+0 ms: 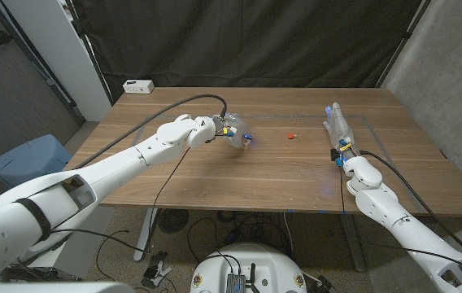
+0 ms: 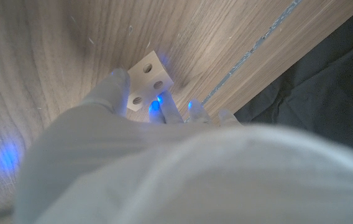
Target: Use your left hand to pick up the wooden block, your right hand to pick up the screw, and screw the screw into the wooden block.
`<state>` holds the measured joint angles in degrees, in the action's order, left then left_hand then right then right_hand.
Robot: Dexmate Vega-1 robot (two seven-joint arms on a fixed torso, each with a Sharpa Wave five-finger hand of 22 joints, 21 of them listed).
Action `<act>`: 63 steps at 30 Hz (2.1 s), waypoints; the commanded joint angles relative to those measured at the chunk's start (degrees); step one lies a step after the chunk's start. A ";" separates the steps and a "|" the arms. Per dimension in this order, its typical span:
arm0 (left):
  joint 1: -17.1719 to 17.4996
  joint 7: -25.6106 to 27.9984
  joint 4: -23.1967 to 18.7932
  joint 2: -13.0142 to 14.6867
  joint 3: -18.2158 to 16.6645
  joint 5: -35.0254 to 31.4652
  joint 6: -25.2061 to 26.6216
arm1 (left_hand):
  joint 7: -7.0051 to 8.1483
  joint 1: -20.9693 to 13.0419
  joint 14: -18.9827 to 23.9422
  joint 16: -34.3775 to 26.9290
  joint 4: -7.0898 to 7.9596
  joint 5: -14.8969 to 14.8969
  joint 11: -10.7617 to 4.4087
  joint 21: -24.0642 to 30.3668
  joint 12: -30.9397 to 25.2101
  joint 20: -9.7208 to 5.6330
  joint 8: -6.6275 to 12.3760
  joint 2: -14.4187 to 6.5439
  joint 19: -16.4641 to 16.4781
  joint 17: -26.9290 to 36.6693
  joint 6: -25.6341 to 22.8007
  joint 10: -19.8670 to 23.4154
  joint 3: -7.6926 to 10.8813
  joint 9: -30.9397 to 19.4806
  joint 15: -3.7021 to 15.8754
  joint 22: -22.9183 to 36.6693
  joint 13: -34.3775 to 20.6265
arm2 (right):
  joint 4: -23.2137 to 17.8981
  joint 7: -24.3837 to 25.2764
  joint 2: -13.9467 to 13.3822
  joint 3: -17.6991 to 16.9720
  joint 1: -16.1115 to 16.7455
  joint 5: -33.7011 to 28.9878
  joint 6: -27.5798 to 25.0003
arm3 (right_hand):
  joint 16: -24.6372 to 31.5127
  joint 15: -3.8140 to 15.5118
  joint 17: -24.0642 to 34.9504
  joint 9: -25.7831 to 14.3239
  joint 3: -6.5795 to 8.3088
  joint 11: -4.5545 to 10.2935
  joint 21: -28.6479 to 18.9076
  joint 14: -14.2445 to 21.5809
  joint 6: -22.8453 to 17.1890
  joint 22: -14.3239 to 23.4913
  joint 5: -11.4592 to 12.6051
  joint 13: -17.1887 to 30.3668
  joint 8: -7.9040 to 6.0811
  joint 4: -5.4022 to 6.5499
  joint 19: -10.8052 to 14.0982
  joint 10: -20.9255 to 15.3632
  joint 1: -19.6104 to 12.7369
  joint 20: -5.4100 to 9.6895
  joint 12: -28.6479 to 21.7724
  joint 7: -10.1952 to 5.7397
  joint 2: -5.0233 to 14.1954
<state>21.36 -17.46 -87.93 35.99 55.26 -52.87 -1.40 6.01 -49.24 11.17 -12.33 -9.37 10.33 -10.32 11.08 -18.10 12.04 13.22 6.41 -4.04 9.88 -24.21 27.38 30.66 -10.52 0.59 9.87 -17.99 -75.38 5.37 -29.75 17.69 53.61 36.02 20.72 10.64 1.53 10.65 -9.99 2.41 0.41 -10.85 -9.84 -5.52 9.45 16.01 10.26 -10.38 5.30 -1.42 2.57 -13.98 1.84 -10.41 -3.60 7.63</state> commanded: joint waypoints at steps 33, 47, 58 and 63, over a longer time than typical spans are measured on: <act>3.48 9.07 -1.18 0.65 0.89 -6.49 3.86 | 1.44 -5.18 7.06 -0.71 -0.23 -0.15 -2.28 0.63 -1.20 -0.13 0.98 0.16 6.36 0.21 -8.84 7.38 -1.20 -0.43 4.00 -0.05 -1.15 | -1.78 0.62 -0.25 -1.12 2.53 0.51 1.45 | 0.70 -0.47 0.30 -0.23 -0.12 -0.09 0.02 -0.60 -0.62 0.17 -0.02 0.09 -0.34 0.02 0.15 -0.42 0.24 1.16 -0.65 -0.22 -0.40; 4.53 9.92 -1.67 0.56 1.04 -8.69 5.48 | 1.38 -6.68 9.20 -0.80 -0.04 -0.18 -2.23 0.65 -1.68 -0.05 0.76 0.22 8.57 0.28 -10.70 9.19 -1.78 -0.53 4.64 -0.05 -1.95 | -0.88 -0.20 -0.02 -1.17 2.35 0.86 2.01 | 0.71 -0.41 0.31 -0.23 -0.14 -0.06 0.00 -0.53 -0.69 0.16 -0.01 0.10 -0.34 0.08 0.26 -0.53 0.38 1.12 -0.65 -0.24 -0.41; 4.84 12.46 -0.71 -0.05 1.07 -9.74 6.66 | 1.22 -7.91 12.12 -0.91 0.15 -0.29 -2.40 0.71 -3.65 -0.05 1.01 -0.21 11.56 0.40 -14.48 12.69 -2.90 -0.72 6.05 -0.06 -3.59 | -0.45 -0.18 0.22 -1.22 2.34 0.91 2.35 | 0.76 -0.38 0.31 -0.23 -0.13 -0.04 -0.01 -0.32 -1.08 0.16 0.00 0.10 -0.46 0.11 0.37 -0.74 0.47 1.16 -0.69 -0.26 -0.41; 4.80 13.98 0.02 -0.31 1.38 -10.03 6.66 | 1.38 -8.51 13.75 -0.87 0.27 -0.23 -2.46 0.65 -4.89 -0.01 1.39 -0.45 13.09 0.49 -17.30 14.71 -3.69 -0.81 6.78 -0.05 -4.57 | -0.33 -0.12 0.23 -1.28 2.27 0.90 2.41 | 0.78 -0.40 0.30 -0.23 -0.13 0.01 -0.02 -0.21 -1.17 0.16 0.01 0.10 -0.47 0.11 0.44 -0.91 0.50 1.17 -0.73 -0.22 -0.42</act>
<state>25.96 -6.41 -89.02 36.21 56.29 -61.74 4.40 7.29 -56.91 24.17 -13.00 -9.23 10.33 -12.79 11.48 -22.50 11.88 14.21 5.96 8.44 10.25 -40.39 41.24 27.36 -11.08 2.55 9.88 -22.10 -76.14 5.29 -29.67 16.53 55.97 36.87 22.89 11.08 1.53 10.79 -9.99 2.40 0.41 -10.85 -9.84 -6.05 9.45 16.01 10.25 -10.61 5.31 -1.42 2.14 -13.74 1.84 -10.82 -3.69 7.39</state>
